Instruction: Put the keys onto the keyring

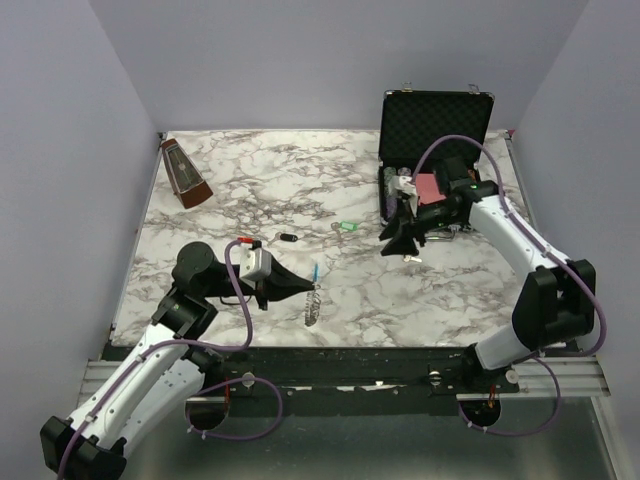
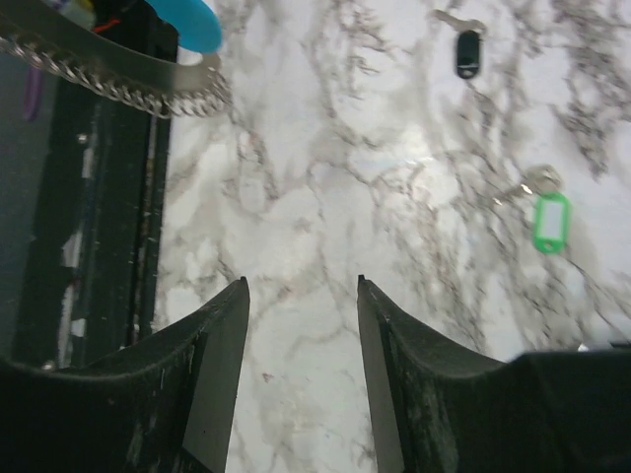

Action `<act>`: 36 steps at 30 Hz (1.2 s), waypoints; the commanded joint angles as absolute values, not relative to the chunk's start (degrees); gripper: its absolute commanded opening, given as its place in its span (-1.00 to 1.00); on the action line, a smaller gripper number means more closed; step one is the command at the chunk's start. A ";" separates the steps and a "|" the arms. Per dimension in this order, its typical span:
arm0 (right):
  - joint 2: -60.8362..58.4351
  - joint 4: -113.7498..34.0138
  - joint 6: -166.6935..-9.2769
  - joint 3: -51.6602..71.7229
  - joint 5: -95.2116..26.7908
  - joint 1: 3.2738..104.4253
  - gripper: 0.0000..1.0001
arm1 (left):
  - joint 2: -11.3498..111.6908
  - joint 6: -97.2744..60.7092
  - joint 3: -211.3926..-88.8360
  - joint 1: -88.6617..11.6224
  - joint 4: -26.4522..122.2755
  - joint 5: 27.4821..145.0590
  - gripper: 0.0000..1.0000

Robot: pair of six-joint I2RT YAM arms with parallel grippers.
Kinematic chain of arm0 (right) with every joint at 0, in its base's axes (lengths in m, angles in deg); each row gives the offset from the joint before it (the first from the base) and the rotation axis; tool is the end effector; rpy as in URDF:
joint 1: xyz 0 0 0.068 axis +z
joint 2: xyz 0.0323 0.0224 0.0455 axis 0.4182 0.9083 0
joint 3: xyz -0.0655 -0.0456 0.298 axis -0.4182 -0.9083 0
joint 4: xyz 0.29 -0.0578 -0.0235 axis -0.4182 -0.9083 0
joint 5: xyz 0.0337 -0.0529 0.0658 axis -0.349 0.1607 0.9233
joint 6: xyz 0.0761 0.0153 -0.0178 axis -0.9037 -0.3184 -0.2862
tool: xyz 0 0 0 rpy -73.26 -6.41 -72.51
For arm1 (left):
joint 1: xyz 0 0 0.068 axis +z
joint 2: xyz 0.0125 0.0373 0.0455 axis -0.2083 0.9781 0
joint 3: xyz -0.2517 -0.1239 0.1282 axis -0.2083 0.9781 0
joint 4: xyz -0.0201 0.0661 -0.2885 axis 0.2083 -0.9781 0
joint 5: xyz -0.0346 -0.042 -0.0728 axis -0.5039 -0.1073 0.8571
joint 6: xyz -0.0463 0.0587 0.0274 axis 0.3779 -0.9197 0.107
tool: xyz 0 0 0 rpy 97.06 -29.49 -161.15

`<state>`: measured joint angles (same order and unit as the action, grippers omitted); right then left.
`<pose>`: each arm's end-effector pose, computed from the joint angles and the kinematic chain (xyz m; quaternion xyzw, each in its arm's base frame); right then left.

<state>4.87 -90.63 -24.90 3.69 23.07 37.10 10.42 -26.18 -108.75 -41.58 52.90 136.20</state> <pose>0.3076 0.1309 0.2881 -0.5479 0.6308 0.4328 0.3385 0.1210 -0.1355 0.3290 0.4772 0.5119 -0.5031 0.5071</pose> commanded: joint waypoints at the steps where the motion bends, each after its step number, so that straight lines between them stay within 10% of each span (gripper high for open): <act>1: 3.06 -88.32 -19.65 -2.57 17.49 30.63 0.16 | 5.80 -29.59 -108.62 -41.20 48.28 130.92 -1.00; 36: 25.74 -75.13 -45.49 4.36 -5.82 30.44 -0.01 | -1.94 -40.94 -108.27 -40.76 36.84 127.40 -1.00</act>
<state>24.33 -76.16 -44.40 3.69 -3.26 30.00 -1.97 -40.17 -108.23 -41.21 36.16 126.59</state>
